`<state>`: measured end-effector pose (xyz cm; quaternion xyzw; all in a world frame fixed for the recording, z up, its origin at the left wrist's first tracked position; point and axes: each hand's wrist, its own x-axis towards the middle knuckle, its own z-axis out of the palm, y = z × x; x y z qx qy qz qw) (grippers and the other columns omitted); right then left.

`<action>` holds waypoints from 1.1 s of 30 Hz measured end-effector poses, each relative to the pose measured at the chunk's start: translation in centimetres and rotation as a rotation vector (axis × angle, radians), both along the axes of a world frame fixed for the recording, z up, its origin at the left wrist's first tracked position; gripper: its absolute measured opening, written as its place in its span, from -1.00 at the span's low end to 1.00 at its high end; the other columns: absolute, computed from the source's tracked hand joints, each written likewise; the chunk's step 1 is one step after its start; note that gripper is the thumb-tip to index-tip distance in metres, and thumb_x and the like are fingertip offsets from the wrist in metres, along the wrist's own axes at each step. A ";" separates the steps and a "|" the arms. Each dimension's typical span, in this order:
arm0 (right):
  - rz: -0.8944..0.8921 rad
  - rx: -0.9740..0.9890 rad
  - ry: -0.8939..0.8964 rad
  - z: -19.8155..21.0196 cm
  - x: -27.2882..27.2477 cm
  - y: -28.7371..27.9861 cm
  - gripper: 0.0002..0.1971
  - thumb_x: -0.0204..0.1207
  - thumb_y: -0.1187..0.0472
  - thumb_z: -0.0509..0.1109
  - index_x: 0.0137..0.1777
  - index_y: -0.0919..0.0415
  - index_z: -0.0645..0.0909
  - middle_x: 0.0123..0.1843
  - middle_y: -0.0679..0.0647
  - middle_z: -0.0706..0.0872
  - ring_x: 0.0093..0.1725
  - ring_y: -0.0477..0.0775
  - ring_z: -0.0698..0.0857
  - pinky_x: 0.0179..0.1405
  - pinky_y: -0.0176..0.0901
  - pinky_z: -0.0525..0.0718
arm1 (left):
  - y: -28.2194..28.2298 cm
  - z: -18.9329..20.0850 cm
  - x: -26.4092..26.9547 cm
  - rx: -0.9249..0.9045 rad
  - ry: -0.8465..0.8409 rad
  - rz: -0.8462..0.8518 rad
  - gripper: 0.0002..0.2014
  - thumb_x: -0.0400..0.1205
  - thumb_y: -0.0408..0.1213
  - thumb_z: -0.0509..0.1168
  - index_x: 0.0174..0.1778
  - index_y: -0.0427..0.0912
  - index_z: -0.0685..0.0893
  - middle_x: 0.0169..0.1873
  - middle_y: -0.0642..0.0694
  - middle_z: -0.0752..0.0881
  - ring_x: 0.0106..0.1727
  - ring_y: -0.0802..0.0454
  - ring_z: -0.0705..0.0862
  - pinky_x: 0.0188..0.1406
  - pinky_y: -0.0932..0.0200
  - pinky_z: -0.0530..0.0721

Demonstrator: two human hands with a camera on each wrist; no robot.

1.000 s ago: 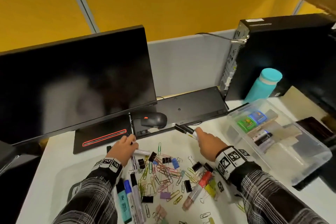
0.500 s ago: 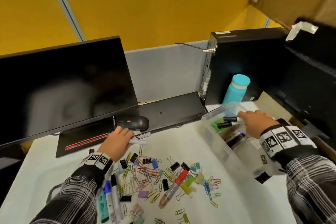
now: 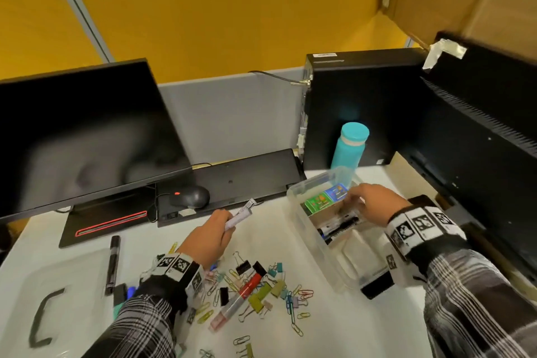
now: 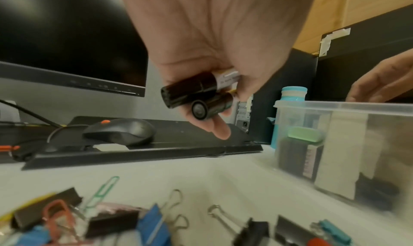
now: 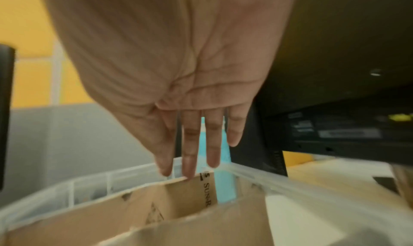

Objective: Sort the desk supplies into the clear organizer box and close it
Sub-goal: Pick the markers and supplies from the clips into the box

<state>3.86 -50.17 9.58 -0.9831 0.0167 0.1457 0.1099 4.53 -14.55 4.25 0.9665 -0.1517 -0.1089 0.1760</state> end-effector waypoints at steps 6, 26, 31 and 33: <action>-0.246 0.124 -0.012 -2.9 -3.2 -2.9 -0.44 0.66 0.05 0.13 0.62 0.15 0.12 0.67 0.15 0.08 0.62 0.23 0.11 0.60 0.11 0.15 | -4.2 1.6 -1.6 -0.109 0.013 -0.006 -0.79 0.65 -0.18 0.18 0.20 0.06 0.45 -0.21 0.04 0.62 -0.33 0.12 0.61 -0.41 0.26 0.48; -0.390 0.040 -0.417 -7.0 -5.4 -0.9 -0.50 0.64 0.17 0.08 0.58 0.24 0.25 0.53 0.19 0.46 0.49 0.14 0.44 0.56 0.09 0.23 | -24.2 1.6 0.6 0.160 0.143 -0.295 -0.67 0.69 -0.32 0.17 0.38 -0.24 0.48 0.26 -0.28 0.65 0.27 -0.25 0.63 0.27 -0.10 0.57; -0.386 0.027 -0.416 -6.9 -5.5 -1.0 -0.49 0.60 0.20 0.13 0.55 0.30 0.29 0.47 0.25 0.52 0.40 0.22 0.53 0.47 0.16 0.41 | -22.8 2.2 0.8 -0.137 0.226 -0.349 -0.56 0.68 -0.37 0.17 0.51 -0.08 0.41 0.35 -0.20 0.62 0.35 -0.16 0.59 0.42 -0.01 0.48; -0.379 0.024 -0.414 -6.9 -5.4 -0.9 -0.49 0.61 0.19 0.13 0.55 0.29 0.28 0.47 0.25 0.51 0.40 0.23 0.53 0.47 0.16 0.41 | -21.1 3.0 1.0 -0.307 0.234 -0.346 -0.56 0.66 -0.48 0.10 0.46 -0.12 0.48 0.29 -0.19 0.66 0.28 -0.11 0.63 0.38 0.06 0.54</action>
